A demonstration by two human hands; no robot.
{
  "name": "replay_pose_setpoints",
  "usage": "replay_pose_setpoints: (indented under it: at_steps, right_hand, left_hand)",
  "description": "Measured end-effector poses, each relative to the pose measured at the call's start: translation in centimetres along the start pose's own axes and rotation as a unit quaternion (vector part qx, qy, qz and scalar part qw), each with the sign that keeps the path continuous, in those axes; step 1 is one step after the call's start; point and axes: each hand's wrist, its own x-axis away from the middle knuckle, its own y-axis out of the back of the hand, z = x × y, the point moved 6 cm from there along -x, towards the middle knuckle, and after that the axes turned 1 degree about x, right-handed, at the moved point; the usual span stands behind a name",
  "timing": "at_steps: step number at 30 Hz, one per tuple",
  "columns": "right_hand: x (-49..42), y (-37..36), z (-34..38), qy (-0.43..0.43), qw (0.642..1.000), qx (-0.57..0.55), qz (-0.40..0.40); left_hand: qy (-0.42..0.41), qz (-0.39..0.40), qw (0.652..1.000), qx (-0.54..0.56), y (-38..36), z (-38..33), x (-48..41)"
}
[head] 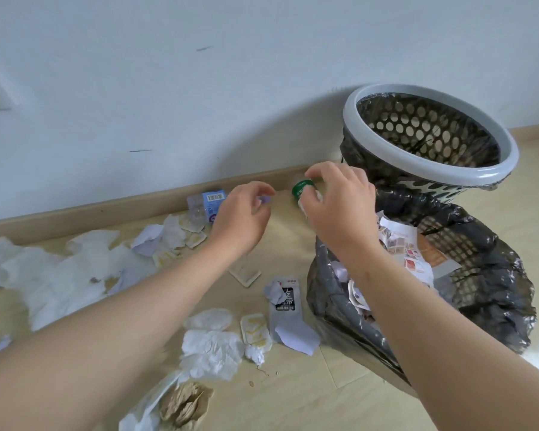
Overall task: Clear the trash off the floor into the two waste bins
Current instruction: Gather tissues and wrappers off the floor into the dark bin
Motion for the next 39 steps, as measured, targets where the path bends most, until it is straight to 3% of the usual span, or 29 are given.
replay_pose_setpoints:
  at_steps: [5,8,11,14,19,23,26,30,39]
  right_hand:
    - [1.9,-7.6,5.0,-0.006,0.963,-0.156,0.222]
    - [3.8,-12.6,5.1,-0.053,0.935,-0.138,0.321]
    - [5.7,-16.6,3.6,-0.137,0.912,-0.115,0.369]
    - [7.5,-19.5,2.5,-0.144,0.899,-0.051,0.409]
    - [9.2,-22.1,2.3,-0.143,0.894,0.006,0.424]
    - [8.7,-22.1,2.1,-0.139,0.915,0.081,0.371]
    - [9.5,-22.9,1.1,-0.155,0.894,0.096,0.41]
    - [10.4,-23.1,0.2,-0.107,0.892,0.126,0.421]
    - [10.0,-23.1,0.0,-0.027,0.909,0.158,0.384]
  left_hand:
    - [0.101,-0.014,0.994,-0.048,3.4,7.0,0.9]
    - [0.136,0.021,0.987,-0.08,4.3,11.2,2.5]
    - [0.178,0.043,0.979,-0.093,5.2,15.4,4.2]
    - [0.198,0.065,0.968,-0.14,6.0,18.9,6.0]
    - [0.211,0.07,0.948,-0.227,7.5,22.9,7.8]
    - [0.115,0.055,0.956,-0.265,7.4,21.9,6.8]
    - [0.065,0.1,0.953,-0.277,6.0,20.7,5.2]
    - [0.115,0.192,0.935,-0.276,3.7,21.6,3.8]
    - [0.135,0.207,0.915,-0.319,3.2,22.7,4.7]
